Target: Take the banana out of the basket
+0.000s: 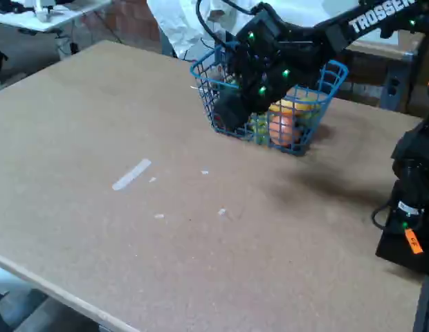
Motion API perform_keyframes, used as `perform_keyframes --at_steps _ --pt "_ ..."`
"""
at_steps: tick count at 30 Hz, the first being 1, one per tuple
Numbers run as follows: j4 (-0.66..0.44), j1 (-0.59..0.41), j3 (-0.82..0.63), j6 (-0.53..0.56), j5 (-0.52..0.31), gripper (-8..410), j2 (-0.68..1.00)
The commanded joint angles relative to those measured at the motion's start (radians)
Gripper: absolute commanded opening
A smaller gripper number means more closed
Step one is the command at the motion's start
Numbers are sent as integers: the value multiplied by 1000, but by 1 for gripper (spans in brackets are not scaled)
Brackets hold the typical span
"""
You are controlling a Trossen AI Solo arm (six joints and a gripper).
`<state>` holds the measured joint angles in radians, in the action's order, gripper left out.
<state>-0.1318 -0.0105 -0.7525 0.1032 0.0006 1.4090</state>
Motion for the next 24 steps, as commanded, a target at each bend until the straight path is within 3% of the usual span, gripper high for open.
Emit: perform_keyframes --at_steps 1,20,24 --pt "2 0 -1 5 1 220 0" --pt "7 0 -1 -1 -1 220 0" --pt "46 0 -1 55 1 220 -5"
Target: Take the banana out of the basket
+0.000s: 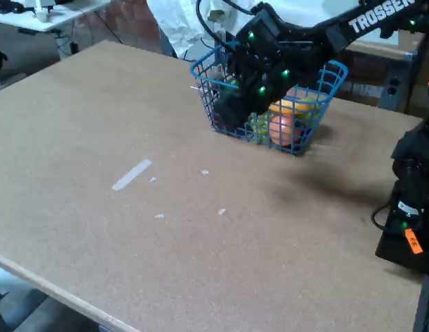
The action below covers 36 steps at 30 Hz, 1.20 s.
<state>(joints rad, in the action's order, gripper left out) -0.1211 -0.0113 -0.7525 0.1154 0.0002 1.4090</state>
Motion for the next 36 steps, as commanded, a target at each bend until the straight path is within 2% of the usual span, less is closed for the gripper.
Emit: perform_keyframes --at_steps 1,6,11,20,27,36 --pt "41 0 -6 53 2 220 -8" --pt "-20 1 -92 95 2 220 -22" --pt "-193 1 -257 121 -7 225 -22" --pt "-495 -18 -558 200 -151 269 -22" --pt "-665 -139 -680 225 -158 334 -22" --pt "-734 -333 -684 195 -133 391 -13"
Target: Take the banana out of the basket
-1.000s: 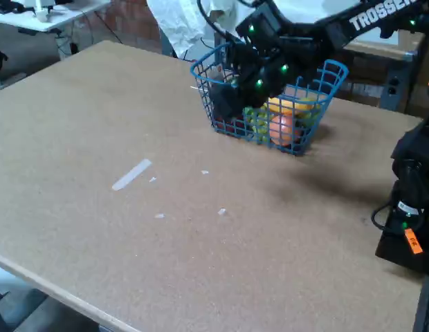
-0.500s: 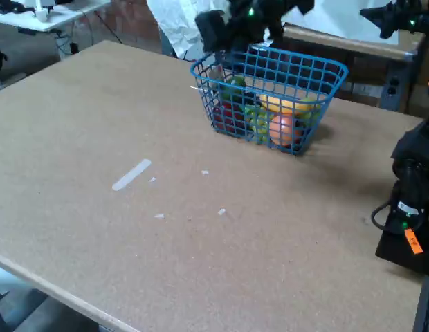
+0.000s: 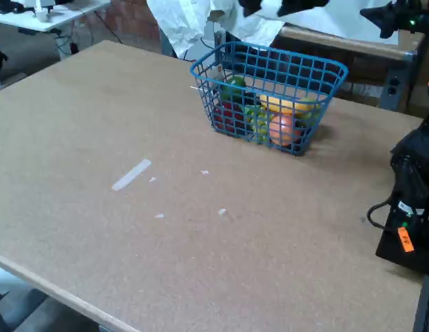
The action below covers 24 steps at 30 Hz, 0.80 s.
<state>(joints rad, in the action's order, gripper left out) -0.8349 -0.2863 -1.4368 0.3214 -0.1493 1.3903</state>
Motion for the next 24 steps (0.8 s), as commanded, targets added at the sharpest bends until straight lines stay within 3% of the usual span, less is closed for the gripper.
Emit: perform_keyframes --at_steps 1,11,24 --pt "-21 -74 3 -13 20 396 9" --pt "-14 -192 5 -32 81 400 107" --pt "61 -215 5 -79 100 400 269"
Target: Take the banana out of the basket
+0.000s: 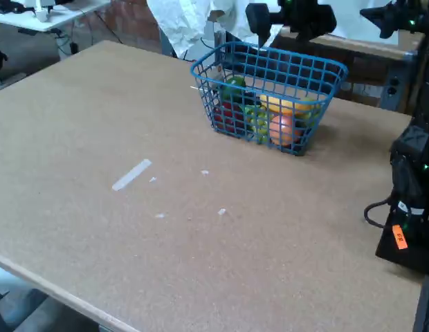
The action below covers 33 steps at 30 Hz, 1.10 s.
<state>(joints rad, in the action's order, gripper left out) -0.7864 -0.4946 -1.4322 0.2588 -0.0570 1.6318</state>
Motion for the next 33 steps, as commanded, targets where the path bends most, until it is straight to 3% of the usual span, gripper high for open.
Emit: perform_keyframes --at_steps 1,14,33 --pt "13 -10 0 -28 12 400 33" --pt "-3 -48 0 -132 18 400 59" --pt "-45 -54 2 -137 39 400 175"
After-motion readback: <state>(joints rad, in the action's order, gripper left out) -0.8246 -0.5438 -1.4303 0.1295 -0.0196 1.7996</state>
